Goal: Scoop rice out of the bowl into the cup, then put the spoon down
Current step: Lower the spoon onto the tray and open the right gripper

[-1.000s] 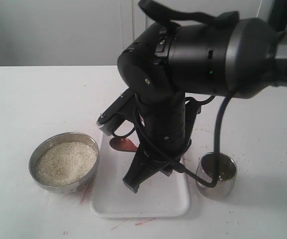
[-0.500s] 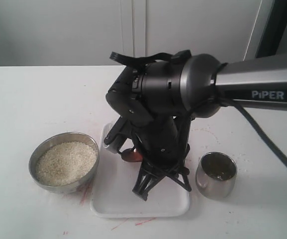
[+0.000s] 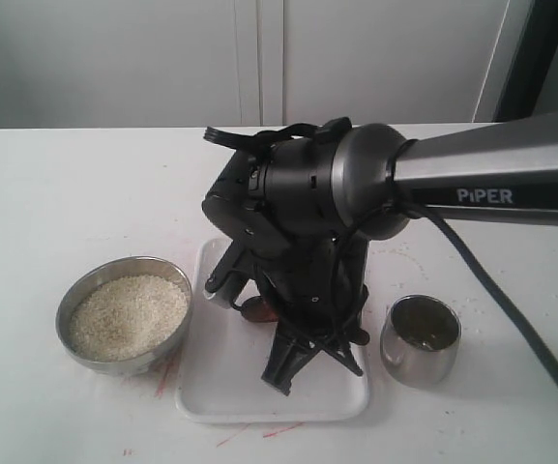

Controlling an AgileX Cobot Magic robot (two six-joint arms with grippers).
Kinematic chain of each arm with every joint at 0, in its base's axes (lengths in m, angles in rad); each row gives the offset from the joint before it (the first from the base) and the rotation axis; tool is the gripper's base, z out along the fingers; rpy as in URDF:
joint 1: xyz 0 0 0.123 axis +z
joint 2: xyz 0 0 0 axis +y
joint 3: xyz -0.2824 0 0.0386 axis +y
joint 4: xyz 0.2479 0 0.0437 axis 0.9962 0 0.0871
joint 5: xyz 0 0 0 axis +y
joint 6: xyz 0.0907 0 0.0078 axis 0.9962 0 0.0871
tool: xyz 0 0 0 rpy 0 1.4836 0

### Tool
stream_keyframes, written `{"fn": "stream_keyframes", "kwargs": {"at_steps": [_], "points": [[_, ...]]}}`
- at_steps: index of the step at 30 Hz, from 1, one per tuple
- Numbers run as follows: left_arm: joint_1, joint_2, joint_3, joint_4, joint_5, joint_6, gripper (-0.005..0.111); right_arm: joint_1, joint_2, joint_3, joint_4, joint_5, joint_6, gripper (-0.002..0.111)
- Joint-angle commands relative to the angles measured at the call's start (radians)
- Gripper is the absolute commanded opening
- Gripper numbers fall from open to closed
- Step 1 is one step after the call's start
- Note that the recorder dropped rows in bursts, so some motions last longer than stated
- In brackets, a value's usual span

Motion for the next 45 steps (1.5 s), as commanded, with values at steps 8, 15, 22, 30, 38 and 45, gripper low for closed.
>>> {"fn": "stream_keyframes", "kwargs": {"at_steps": [8, 15, 22, 30, 38, 45], "points": [[0.002, 0.001, -0.007, -0.007, -0.003, -0.002, 0.014, -0.002, 0.001, -0.007, -0.008, -0.136, 0.059, 0.0], [0.002, 0.001, -0.007, -0.007, -0.003, -0.002, 0.014, -0.002, 0.031, -0.007, 0.003, -0.171, 0.082, 0.0], [0.002, 0.001, -0.007, -0.007, -0.003, -0.002, 0.014, -0.002, 0.069, -0.007, 0.006, -0.2, 0.102, 0.0], [0.002, 0.001, -0.007, -0.007, -0.003, -0.002, 0.014, -0.002, 0.076, -0.007, 0.006, -0.249, 0.155, 0.0], [0.002, 0.001, -0.007, -0.007, -0.003, -0.002, 0.014, -0.002, 0.076, -0.007, 0.006, -0.245, 0.155, 0.001], [0.002, 0.001, -0.007, -0.007, -0.003, -0.002, 0.014, -0.002, 0.076, -0.007, 0.026, -0.241, 0.155, 0.014]]}}
